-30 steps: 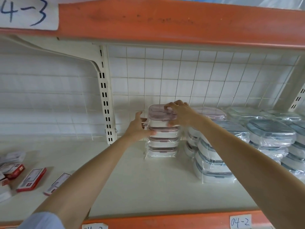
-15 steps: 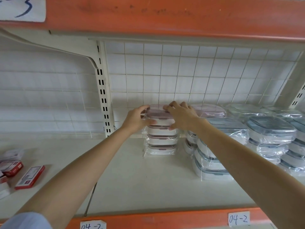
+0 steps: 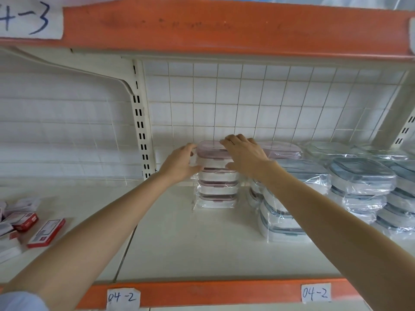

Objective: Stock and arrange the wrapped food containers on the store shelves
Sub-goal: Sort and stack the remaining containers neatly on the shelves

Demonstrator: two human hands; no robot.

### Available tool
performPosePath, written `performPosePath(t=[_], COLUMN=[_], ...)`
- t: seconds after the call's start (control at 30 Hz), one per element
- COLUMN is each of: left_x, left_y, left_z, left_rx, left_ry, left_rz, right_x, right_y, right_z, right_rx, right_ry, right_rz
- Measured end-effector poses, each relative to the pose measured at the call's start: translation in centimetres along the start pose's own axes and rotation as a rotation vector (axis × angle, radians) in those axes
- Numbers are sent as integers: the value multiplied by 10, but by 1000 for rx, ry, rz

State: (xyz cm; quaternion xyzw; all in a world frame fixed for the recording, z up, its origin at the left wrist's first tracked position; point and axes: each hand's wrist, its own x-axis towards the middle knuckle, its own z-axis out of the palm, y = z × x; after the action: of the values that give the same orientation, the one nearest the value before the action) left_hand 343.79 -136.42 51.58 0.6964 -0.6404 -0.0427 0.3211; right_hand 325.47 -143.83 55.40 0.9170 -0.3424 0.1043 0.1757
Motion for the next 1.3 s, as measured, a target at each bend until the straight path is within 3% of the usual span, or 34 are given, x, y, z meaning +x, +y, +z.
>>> performPosePath(t=[0.23, 0.5, 0.9, 1.1, 1.2, 1.3], left_x=[-33, -109, -195, -252, -301, -348], left_y=[9, -9, -3, 19, 17, 11], left_z=[-5, 14, 12, 13, 8, 9], left_rx=[456, 697, 695, 607, 551, 557], left_ry=[-56, -204, -245, -138, -45, -133], left_rz=[1, -21, 7, 93, 98, 3], right_x=[-30, -70, -117, -157, -193, -233], right_y=[-19, -49, -90, -129, -161, -183], right_z=[3, 52, 57, 39, 38, 44], right_rx=[106, 249, 379, 653, 668, 668], right_ry=[118, -158, -200, -91, -108, -201], right_rz=[-152, -335, -367, -156, -128, -146])
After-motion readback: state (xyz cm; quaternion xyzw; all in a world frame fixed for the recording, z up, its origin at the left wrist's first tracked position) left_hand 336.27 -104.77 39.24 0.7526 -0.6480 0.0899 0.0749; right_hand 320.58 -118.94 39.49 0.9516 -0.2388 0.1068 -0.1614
